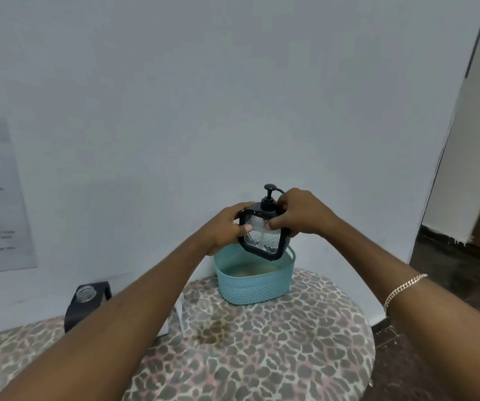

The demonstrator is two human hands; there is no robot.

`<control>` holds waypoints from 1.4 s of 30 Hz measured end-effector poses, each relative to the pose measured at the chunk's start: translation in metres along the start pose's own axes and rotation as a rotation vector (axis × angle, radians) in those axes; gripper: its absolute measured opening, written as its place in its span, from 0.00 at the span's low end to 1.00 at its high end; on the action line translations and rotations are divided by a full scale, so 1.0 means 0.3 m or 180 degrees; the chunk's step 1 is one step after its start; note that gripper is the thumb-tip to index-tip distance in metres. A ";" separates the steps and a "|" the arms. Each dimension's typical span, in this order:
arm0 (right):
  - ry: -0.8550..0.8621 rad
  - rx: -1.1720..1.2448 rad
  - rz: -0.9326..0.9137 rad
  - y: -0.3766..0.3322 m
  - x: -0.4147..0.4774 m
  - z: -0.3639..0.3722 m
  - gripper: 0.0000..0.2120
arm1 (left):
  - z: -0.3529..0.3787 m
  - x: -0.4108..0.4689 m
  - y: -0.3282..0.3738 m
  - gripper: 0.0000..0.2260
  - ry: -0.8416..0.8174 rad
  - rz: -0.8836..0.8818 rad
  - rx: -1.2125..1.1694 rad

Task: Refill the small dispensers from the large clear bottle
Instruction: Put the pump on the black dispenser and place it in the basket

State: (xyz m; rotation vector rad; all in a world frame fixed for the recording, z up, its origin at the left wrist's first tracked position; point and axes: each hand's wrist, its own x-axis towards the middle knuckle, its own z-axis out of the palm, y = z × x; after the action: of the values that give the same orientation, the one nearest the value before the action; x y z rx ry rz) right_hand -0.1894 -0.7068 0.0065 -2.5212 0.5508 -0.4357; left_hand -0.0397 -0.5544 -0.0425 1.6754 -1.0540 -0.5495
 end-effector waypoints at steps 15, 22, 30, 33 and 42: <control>0.0913 -0.0698 0.0559 0.189 0.032 0.420 0.24 | 0.172 0.167 -0.303 0.07 0.0716 -0.0553 0.1638; 0.0874 -0.0895 0.0637 0.201 0.030 0.478 0.19 | 0.164 0.160 -0.317 0.13 -0.0080 -0.0641 0.1908; 0.0701 -0.0861 0.0672 0.188 0.018 0.456 0.18 | 0.178 0.109 -0.238 0.09 -0.0041 -0.0548 0.2173; 0.0699 -0.0671 0.0658 0.178 -0.004 0.433 0.20 | 0.169 0.055 -0.186 0.13 0.0221 -0.0395 0.2031; 0.1735 0.0123 0.0263 0.057 -0.214 0.429 0.30 | 0.095 -0.298 -0.134 0.15 0.1123 0.0165 0.1175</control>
State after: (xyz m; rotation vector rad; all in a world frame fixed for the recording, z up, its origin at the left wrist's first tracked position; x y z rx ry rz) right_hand -0.1979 -0.6369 -0.1200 -2.3205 0.8306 -1.1024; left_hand -0.0923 -0.4901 -0.1019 1.9689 -0.9723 -0.0151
